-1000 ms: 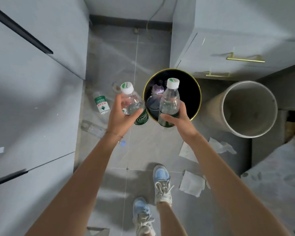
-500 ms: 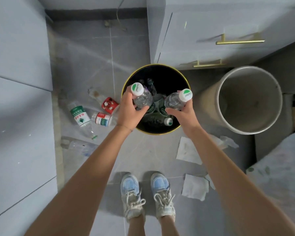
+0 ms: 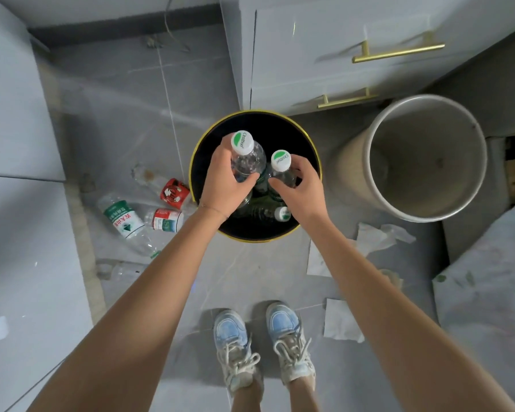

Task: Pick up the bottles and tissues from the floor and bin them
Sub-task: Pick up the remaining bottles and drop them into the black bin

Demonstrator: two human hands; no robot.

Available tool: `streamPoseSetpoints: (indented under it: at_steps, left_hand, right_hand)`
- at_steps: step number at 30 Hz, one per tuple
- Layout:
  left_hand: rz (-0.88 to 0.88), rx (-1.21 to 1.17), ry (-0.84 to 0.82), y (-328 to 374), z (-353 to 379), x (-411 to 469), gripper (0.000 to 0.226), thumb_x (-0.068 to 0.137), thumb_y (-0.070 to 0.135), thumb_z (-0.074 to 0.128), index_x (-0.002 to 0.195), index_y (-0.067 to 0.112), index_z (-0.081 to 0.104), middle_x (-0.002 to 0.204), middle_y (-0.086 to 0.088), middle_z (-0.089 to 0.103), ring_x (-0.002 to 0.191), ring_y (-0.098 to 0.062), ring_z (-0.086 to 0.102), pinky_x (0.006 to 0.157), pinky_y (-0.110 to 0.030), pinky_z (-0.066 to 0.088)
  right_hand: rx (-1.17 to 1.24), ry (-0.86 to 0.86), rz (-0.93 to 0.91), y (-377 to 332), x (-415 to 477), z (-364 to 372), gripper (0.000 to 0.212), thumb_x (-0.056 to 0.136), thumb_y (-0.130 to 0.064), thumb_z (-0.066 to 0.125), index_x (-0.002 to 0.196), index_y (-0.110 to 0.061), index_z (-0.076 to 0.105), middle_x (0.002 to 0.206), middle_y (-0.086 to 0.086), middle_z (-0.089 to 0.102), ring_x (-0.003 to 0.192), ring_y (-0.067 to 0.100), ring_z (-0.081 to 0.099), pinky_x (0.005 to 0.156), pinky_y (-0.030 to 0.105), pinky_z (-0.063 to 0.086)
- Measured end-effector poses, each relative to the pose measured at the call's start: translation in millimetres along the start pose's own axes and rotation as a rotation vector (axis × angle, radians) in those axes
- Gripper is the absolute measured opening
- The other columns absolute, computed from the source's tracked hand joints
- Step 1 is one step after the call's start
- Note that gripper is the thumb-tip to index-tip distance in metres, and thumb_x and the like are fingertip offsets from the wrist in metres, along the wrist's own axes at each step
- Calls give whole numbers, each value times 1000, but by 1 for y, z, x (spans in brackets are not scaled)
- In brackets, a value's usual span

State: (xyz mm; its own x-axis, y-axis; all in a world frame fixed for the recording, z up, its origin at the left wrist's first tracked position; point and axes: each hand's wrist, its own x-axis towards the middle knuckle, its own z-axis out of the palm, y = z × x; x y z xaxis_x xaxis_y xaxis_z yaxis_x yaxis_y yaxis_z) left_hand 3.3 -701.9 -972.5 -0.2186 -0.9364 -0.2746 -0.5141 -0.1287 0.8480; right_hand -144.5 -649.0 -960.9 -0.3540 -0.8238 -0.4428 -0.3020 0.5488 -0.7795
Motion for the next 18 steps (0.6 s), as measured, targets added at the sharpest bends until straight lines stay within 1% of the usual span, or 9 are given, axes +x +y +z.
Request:
streamPoseSetpoints:
  at_steps: [2,3,4,6,8,9,11,14,18]
  left_hand:
    - [3,9,-12,2,-1,3,60,77,16,75,128,13,44,126,-9,55,117,-21,55,97,-39,52]
    - [2,0,-12,3,-1,3,58,78,16,75,128,13,45,126,-9,55,118,-20,55,97,-38,52]
    - [14,-5,-16,5,-1,3,55,78,14,74,126,13,46,125,-8,55,117,-20,55,98,-38,51]
    - [63,8,-48,3,0,3,49,78,11,73,120,15,48,119,-5,56,114,-18,55,96,-40,51]
    - [85,47,-92,0,2,0,43,77,10,73,112,16,49,110,-3,58,106,-18,58,91,-41,53]
    - [85,75,-101,-2,3,-3,41,77,10,74,109,15,49,107,-3,59,102,-18,59,88,-41,53]
    - [78,136,-103,-7,5,-8,37,78,12,75,107,13,52,104,-3,62,98,-18,60,85,-37,53]
    - [77,185,-109,-13,6,-16,40,78,16,76,112,11,54,109,-3,64,103,-19,60,87,-32,52]
    - [52,238,-144,-19,5,-21,46,76,19,78,116,11,55,114,-4,64,107,-21,60,89,-35,52]
  right_hand:
    - [45,26,1,0,-2,-2,43,80,-18,73,116,-26,51,114,-10,59,105,4,55,91,21,47]
    - [68,35,5,0,-3,-4,43,81,-16,72,114,-29,49,114,-9,59,104,3,55,89,20,47]
    - [87,41,16,1,-3,-5,43,81,-14,71,113,-29,47,114,-7,59,104,5,56,90,23,49]
    - [81,37,54,3,-2,-6,42,80,-9,70,110,-27,45,112,-1,59,103,13,59,90,33,53]
    - [9,35,83,7,-1,-4,39,79,-8,69,108,-23,46,110,1,58,102,19,58,91,41,52]
    - [-28,36,88,9,0,-3,37,80,-11,69,108,-21,49,111,1,58,104,19,57,92,42,51]
    - [-59,37,84,11,-1,-1,36,81,-17,70,112,-20,53,115,0,58,110,17,55,95,40,50]
    - [-90,42,76,12,-2,-2,39,85,-21,69,121,-19,55,123,-2,57,115,14,53,98,37,49]
    - [-142,25,77,11,-6,-3,39,85,-22,69,122,-19,56,121,-2,59,113,15,55,98,36,49]
